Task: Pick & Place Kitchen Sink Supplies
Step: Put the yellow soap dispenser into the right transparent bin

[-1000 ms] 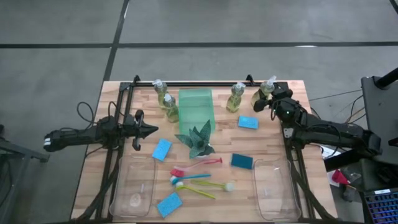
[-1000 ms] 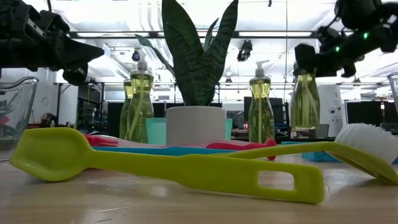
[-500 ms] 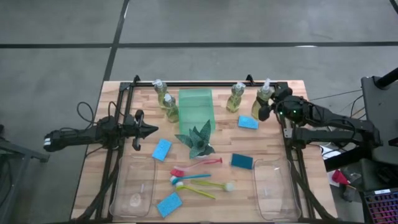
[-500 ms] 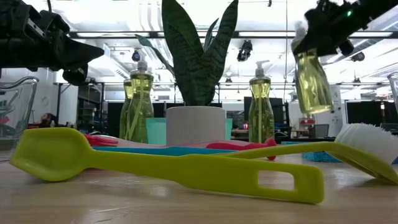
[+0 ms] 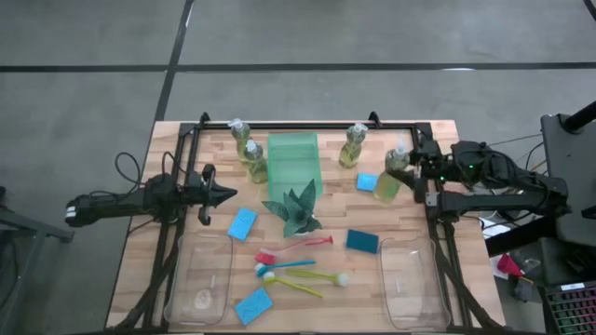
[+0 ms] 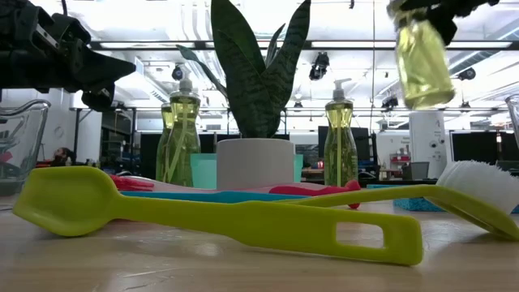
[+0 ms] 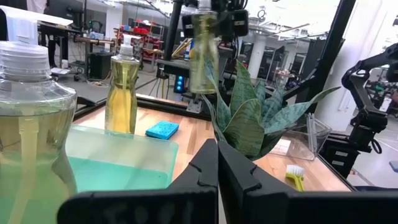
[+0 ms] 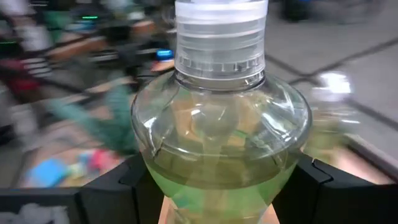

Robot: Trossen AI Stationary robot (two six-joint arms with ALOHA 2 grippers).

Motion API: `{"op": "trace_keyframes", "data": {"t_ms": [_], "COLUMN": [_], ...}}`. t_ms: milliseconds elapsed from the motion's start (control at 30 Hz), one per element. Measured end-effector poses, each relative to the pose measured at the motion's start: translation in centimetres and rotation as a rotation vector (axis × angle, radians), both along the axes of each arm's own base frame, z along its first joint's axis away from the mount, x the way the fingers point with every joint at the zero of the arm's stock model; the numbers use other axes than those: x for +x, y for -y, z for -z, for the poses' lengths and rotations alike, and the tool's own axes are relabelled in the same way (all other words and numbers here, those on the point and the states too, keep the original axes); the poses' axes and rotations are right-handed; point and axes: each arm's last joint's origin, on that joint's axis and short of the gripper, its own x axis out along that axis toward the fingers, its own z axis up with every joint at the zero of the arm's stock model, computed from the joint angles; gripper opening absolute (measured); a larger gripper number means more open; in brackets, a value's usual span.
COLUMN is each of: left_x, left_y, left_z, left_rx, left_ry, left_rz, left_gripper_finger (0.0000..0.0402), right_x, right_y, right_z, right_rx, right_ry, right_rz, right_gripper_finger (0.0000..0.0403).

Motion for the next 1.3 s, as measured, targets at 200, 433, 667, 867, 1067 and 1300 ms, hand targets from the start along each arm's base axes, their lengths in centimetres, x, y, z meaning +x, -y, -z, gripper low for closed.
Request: {"op": "trace_keyframes", "data": {"t_ms": [200, 433, 667, 867, 1067, 1300], "left_x": [0.0, 0.0, 0.0, 0.0, 0.0, 0.0], "left_y": [0.0, 0.0, 0.0, 0.0, 0.0, 0.0], "left_z": [0.0, 0.0, 0.0, 0.0, 0.0, 0.0], "left_rx": [0.000, 0.000, 0.000, 0.000, 0.000, 0.000], "left_ry": [0.000, 0.000, 0.000, 0.001, 0.000, 0.000], "left_rz": [0.000, 0.000, 0.000, 0.000, 0.000, 0.000], "left_gripper_finger": [0.0000, 0.0000, 0.0000, 0.0000, 0.0000, 0.0000], "right_x": [-0.8, -0.9, -0.4, 0.0, 0.3, 0.6], "right_y": [-1.0, -1.8, -2.8, -4.1, -5.7, -7.9], "right_z": [0.0, -0.2, -0.1, 0.3, 1.1, 3.1], "right_rx": [0.112, 0.198, 0.237, 0.275, 0.270, 0.260], "right_ry": [0.027, 0.064, 0.124, 0.157, 0.197, 0.211], "right_rz": [-0.284, -0.489, -0.637, -0.759, -0.895, -0.970], "right_gripper_finger": [0.0221, 0.0221, 0.0221, 0.0221, 0.0221, 0.0221]}}
